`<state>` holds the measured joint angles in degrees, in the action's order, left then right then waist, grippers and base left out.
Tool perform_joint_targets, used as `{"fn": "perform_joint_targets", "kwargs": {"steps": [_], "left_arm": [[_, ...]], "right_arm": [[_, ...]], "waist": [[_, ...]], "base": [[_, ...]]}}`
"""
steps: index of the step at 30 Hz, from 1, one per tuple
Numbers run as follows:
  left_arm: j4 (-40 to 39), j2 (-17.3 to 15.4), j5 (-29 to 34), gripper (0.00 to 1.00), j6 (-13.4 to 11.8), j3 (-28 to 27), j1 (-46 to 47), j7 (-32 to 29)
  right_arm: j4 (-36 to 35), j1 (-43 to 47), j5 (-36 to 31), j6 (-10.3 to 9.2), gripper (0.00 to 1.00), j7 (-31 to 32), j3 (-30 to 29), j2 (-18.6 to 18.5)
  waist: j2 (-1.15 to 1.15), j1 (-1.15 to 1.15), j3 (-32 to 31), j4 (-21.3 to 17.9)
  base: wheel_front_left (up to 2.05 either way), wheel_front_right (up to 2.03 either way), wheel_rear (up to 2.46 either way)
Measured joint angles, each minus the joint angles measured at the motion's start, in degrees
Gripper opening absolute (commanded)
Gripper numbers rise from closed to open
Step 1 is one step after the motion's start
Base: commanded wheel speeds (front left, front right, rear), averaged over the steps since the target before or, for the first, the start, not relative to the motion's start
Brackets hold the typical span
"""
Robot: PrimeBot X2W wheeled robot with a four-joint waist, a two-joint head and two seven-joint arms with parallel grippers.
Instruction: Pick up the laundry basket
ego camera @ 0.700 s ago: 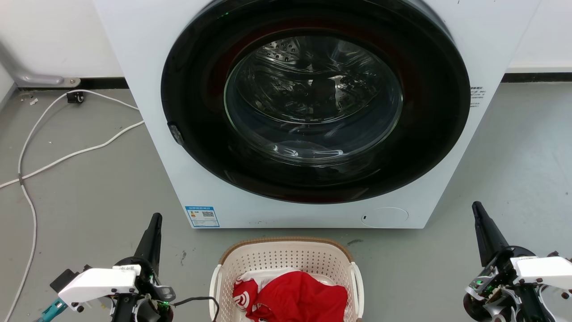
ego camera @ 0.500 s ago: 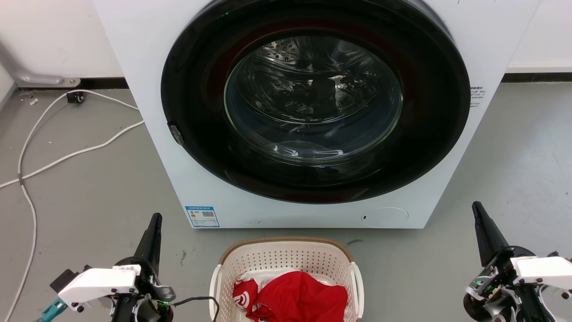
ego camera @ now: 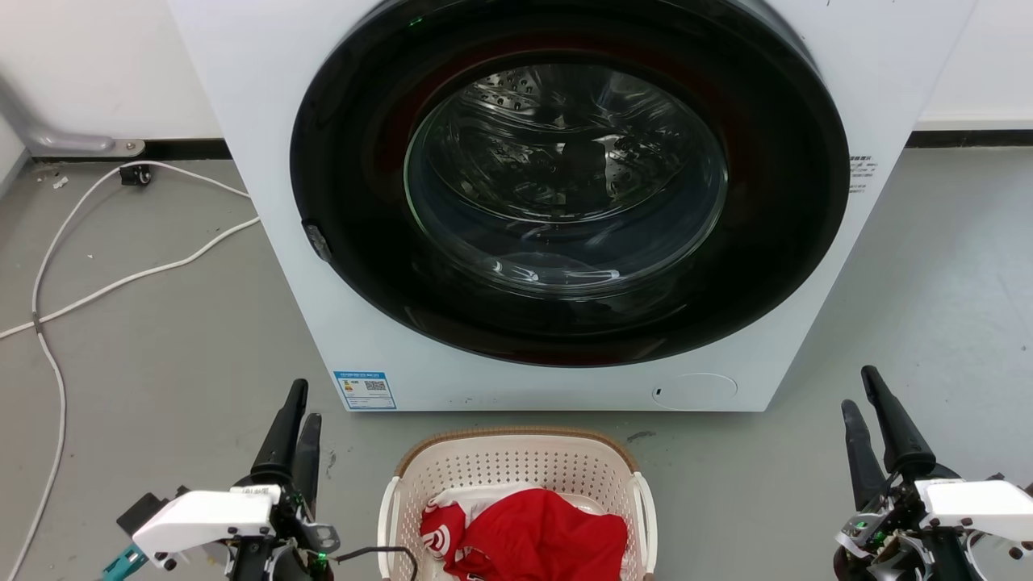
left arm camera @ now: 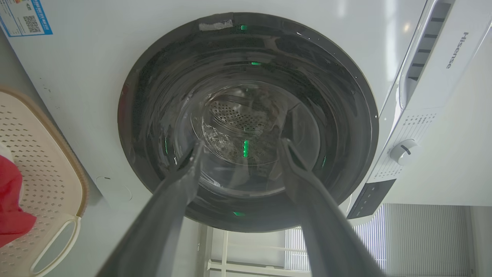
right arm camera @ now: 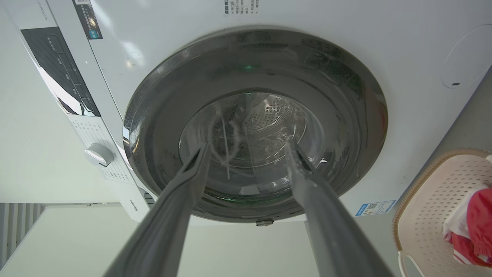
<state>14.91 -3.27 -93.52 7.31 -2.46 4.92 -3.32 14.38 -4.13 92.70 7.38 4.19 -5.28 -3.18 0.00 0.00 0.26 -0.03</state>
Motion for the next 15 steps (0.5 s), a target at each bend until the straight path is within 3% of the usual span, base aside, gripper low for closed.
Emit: {"fn": "perform_joint_targets", "kwargs": {"steps": [7, 15], "left_arm": [[-1.30, 0.02, 2.38, 1.00, 0.00, 0.89, 1.04, 1.79], [-2.26, 0.04, 13.04, 1.00, 0.00, 1.67, 1.51, 3.60]], "right_arm": [[-1.14, -0.01, -2.21, 0.00, 1.00, -1.97, 0.88, -0.05], [-1.98, -0.07, -12.80, 0.00, 1.00, -4.02, 0.70, -0.26]], "waist": [[0.00, 0.00, 0.08, 0.00], [0.00, 0.00, 0.14, 0.04]], "base": [[0.00, 0.00, 0.00], [0.00, 0.00, 0.00]]}}
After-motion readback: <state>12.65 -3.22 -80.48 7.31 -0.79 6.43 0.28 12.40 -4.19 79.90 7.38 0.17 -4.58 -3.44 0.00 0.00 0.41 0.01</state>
